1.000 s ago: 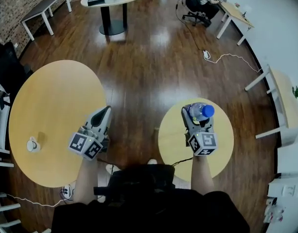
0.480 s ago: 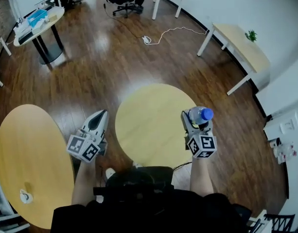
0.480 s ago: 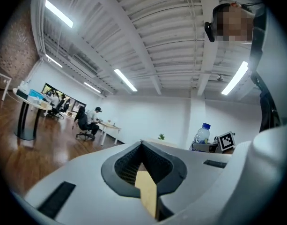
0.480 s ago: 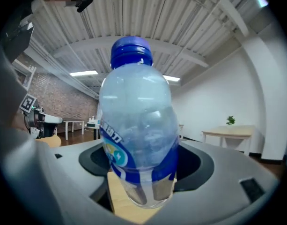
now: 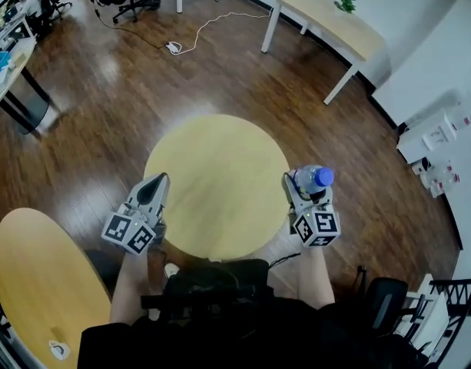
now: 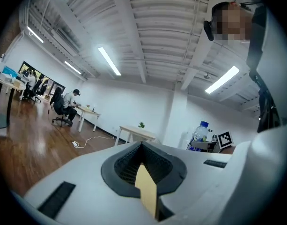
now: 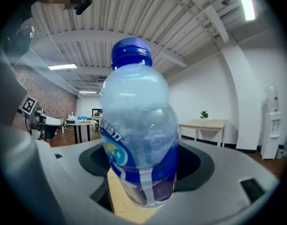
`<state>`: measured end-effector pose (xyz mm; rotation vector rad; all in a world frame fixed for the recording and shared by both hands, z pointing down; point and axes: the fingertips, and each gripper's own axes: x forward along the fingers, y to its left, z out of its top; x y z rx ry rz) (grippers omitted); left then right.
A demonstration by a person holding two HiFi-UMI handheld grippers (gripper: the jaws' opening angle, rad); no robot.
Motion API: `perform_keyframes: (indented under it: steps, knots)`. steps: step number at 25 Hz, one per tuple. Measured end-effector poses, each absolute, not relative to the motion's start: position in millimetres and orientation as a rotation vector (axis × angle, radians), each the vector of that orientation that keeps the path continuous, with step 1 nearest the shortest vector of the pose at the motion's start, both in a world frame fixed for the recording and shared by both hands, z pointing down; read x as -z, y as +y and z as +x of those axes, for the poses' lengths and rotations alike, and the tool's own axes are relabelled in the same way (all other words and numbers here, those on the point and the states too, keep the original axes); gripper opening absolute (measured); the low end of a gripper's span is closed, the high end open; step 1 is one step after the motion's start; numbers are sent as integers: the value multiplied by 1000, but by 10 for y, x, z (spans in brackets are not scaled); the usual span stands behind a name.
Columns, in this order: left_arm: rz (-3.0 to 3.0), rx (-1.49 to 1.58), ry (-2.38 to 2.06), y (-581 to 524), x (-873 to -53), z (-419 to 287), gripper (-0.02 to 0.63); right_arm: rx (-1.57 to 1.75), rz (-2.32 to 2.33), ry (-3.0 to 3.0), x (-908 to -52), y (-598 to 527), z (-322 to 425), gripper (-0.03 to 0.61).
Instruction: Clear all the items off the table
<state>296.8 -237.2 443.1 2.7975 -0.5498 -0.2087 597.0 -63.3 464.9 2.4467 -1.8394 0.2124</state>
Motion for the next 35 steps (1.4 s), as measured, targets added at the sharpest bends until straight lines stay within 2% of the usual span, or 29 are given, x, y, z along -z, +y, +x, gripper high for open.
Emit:
perform_keyframes:
  steps: [21, 35]
  knots:
    - [2619, -166, -587, -2556, -5626, 3359, 2, -633, 2253, -1889, -6237, -1177, 5950, 374]
    - [2544, -211, -624, -2579, -5996, 3345, 2, -569, 2334, -1790, -6544, -1360, 6016, 374]
